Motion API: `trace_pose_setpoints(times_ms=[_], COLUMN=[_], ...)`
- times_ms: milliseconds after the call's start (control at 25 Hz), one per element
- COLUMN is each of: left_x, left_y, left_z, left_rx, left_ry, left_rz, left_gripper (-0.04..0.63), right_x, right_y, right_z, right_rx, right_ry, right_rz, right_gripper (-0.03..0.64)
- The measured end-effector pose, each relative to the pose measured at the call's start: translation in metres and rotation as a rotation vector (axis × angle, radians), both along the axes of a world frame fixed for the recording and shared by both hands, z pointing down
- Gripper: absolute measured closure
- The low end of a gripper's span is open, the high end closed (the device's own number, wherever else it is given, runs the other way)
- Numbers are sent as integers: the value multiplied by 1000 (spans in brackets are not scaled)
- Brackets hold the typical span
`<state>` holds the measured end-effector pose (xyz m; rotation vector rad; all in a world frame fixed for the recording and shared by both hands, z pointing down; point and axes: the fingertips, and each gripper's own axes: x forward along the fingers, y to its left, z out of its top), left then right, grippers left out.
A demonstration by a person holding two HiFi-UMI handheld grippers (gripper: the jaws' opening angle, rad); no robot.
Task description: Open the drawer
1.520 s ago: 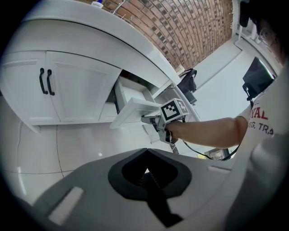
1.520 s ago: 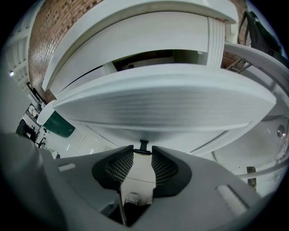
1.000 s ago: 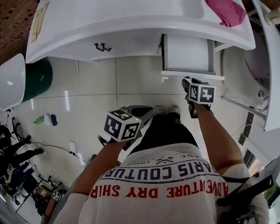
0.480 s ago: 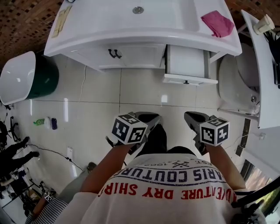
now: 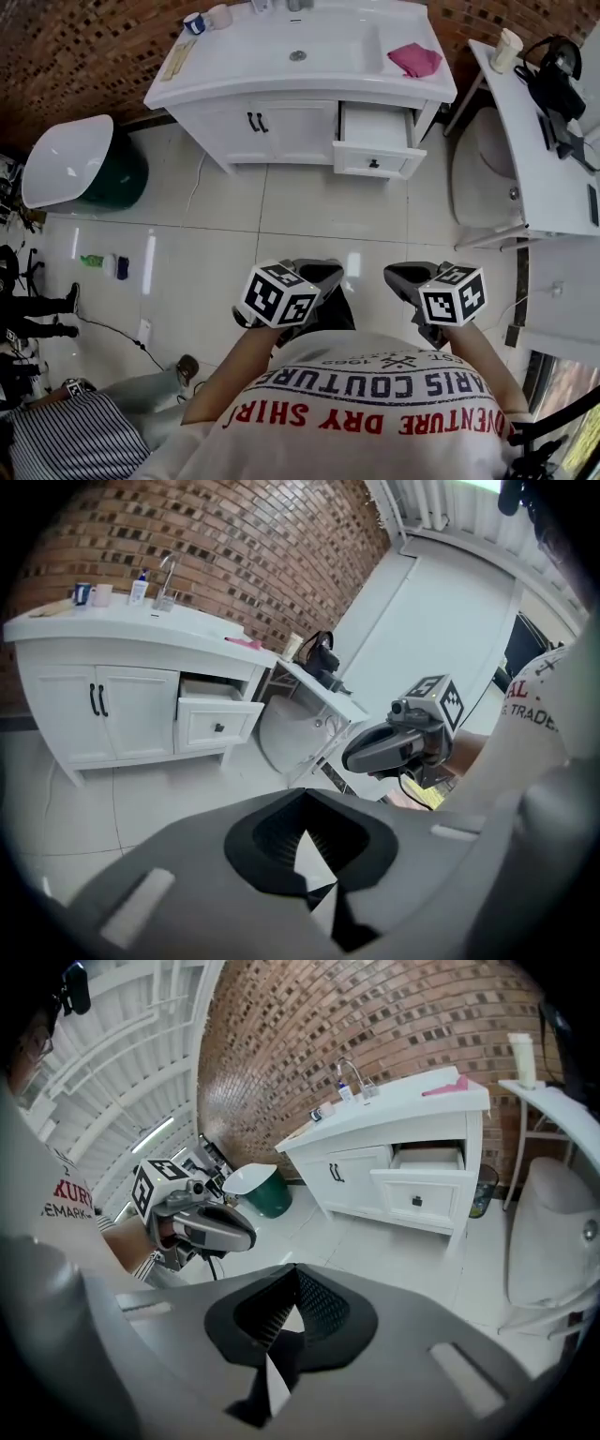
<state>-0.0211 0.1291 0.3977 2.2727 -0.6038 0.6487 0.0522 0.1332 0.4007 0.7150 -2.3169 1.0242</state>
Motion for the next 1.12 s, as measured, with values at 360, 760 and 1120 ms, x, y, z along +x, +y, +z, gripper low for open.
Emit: trace_pose_setpoints(times_ms=[360, 760, 1120], left_x=[30, 24, 26], left_y=[101, 121, 135], left_z=[-41, -38, -38], left_rx=[82, 84, 93], left_ry=[-34, -69, -72], left_rz=[52, 43, 42], left_gripper=[601, 601, 601], right_x=[8, 0, 0], right_y=[101, 125, 133], right_z=[-41, -31, -29], right_rx=[66, 44, 60], right_ry=[-28, -4, 10], right_rz=[-24, -56, -70], right_gripper=[611, 611, 611])
